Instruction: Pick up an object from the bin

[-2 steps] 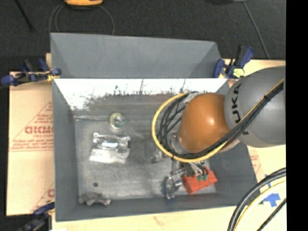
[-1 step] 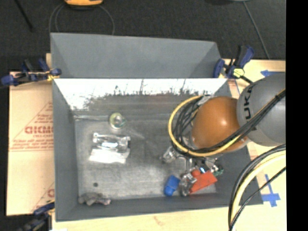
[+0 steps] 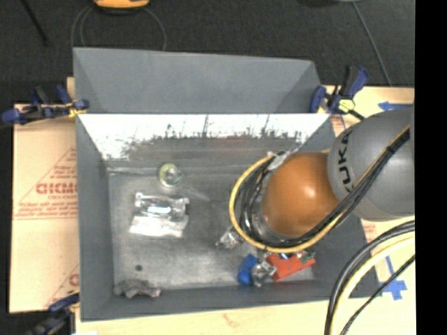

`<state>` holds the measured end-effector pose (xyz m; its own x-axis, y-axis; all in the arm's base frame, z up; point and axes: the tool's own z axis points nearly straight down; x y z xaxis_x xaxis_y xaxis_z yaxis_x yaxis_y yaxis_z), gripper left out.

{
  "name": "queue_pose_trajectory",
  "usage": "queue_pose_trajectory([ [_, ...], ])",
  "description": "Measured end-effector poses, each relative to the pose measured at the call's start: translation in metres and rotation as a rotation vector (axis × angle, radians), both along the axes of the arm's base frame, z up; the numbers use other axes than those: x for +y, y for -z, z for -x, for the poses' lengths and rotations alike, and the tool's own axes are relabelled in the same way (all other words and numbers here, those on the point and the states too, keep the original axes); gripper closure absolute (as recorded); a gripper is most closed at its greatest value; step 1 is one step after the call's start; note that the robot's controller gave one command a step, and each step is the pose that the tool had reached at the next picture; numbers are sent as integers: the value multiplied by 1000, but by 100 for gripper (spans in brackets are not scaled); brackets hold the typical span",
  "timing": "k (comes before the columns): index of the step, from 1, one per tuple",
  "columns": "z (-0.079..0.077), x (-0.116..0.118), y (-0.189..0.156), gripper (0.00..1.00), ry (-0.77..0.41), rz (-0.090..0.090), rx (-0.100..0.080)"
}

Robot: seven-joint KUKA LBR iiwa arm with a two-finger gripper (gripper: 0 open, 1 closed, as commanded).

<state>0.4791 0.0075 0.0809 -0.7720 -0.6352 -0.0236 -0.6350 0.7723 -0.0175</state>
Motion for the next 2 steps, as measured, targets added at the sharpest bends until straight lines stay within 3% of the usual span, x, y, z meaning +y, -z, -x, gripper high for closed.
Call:
queue_pose_trajectory([
  [1,4,0,2,100,5,-1,17],
  [2,-8,-5,-129,100,-201,5,20],
])
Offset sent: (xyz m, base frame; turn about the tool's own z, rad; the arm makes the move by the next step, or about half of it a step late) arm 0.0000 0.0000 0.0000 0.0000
